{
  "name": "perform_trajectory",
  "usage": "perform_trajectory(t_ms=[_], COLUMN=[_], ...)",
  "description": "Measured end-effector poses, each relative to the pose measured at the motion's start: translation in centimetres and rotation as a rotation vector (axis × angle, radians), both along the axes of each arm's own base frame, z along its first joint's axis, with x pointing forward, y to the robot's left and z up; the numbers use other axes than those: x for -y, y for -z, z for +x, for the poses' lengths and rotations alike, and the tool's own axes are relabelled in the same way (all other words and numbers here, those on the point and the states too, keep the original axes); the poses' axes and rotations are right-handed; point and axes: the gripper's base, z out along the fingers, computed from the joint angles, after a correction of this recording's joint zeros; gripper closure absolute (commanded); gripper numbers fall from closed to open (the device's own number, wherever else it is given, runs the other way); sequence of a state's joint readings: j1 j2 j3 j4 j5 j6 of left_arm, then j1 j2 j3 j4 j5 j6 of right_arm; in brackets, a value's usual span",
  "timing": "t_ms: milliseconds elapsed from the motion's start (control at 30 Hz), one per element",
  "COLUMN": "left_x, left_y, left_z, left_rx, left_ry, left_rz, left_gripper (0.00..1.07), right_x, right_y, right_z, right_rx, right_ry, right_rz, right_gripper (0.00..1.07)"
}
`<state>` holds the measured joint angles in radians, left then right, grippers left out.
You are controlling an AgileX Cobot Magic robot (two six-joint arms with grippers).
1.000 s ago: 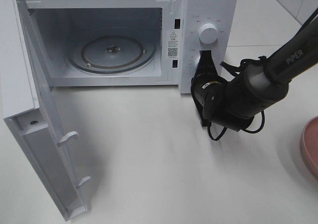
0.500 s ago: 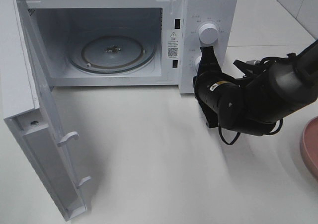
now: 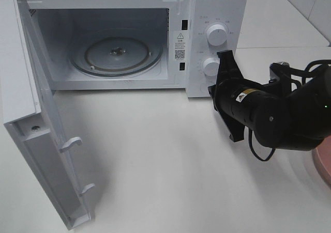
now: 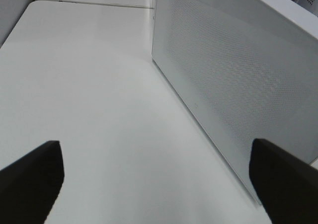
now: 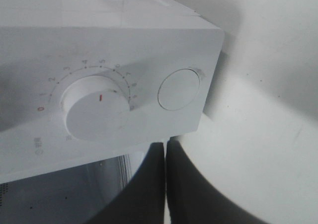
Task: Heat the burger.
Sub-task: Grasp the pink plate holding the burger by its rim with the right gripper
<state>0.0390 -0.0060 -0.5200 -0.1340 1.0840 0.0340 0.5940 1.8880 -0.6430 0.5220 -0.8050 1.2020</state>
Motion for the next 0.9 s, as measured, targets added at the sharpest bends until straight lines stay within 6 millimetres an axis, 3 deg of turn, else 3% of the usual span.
perform_trajectory(t_ms=[467, 900], left_x=[0.0, 0.0], left_y=[0.0, 0.0], left_z=[0.0, 0.0], left_rx=[0.0, 0.0], left_ry=[0.0, 0.0], left_rz=[0.0, 0.0], left_gripper=[0.13, 0.13], right_x=[-0.4, -0.5], right_y=[-1.4, -3.7], right_z=[-1.8, -3.7], right_rx=[-0.049, -0.06], right_ry=[-0.221, -0.539], right_rz=[-0.118, -0.398], right_gripper=[1.07, 1.07])
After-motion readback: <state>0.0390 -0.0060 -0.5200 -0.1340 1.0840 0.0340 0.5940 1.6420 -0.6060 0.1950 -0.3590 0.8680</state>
